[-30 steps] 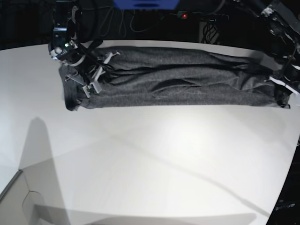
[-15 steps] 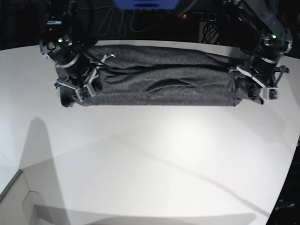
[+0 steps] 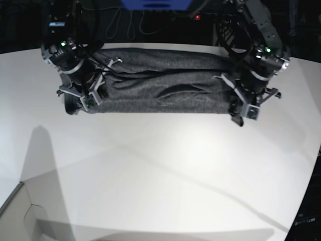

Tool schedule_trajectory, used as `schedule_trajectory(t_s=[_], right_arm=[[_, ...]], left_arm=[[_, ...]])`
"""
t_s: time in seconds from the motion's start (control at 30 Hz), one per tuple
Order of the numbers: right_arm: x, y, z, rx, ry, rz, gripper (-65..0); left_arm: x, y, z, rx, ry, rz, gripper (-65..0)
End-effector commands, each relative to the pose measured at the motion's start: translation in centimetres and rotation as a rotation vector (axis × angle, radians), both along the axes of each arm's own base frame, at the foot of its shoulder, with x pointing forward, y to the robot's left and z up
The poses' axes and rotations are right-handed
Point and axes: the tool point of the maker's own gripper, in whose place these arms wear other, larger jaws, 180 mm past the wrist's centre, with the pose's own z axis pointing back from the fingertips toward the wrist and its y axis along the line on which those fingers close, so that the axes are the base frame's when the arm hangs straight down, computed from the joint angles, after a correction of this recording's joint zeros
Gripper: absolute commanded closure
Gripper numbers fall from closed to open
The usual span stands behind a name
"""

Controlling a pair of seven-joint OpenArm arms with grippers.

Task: Layout the t-shirt on the table in an organized manner, then fold the t-shirt properly
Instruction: 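Move the left gripper inward and press the folded end onto the bundle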

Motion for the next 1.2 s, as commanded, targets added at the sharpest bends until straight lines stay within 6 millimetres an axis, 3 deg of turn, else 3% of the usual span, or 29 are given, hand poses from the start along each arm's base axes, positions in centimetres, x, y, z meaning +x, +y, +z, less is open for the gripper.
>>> schedule_trajectory(t_s=[0.0, 0.37, 0.57, 0.73, 1.17], right_arm=[[0.7, 0.1, 1.2, 0.012, -0.046, 0.002, 0.0], [0.7, -1.0, 1.2, 0.002, -0.047, -0.029, 0.0], [0.8, -1.1, 1.2, 0.001, -0.048, -0.028, 0.0], [0.7, -1.1, 1.2, 0.001, -0.047, -0.028, 0.0], [0.9, -1.1, 1.2, 0.001, -0.05, -0.028, 0.0]], left_arm=[[0.8, -1.1, 1.4, -0.021, -0.059, -0.027, -0.1], [0.0, -8.6, 1.6, -0.099, -0.089, -0.23, -0.1], [0.6, -9.8, 2.0, -0.143, -0.104, -0.178, -0.1], [0.2, -13.1, 2.5, -0.175, -0.111, -0.26, -0.1], [-0.1, -14.5, 2.3, -0.189, -0.098, -0.297, -0.1]])
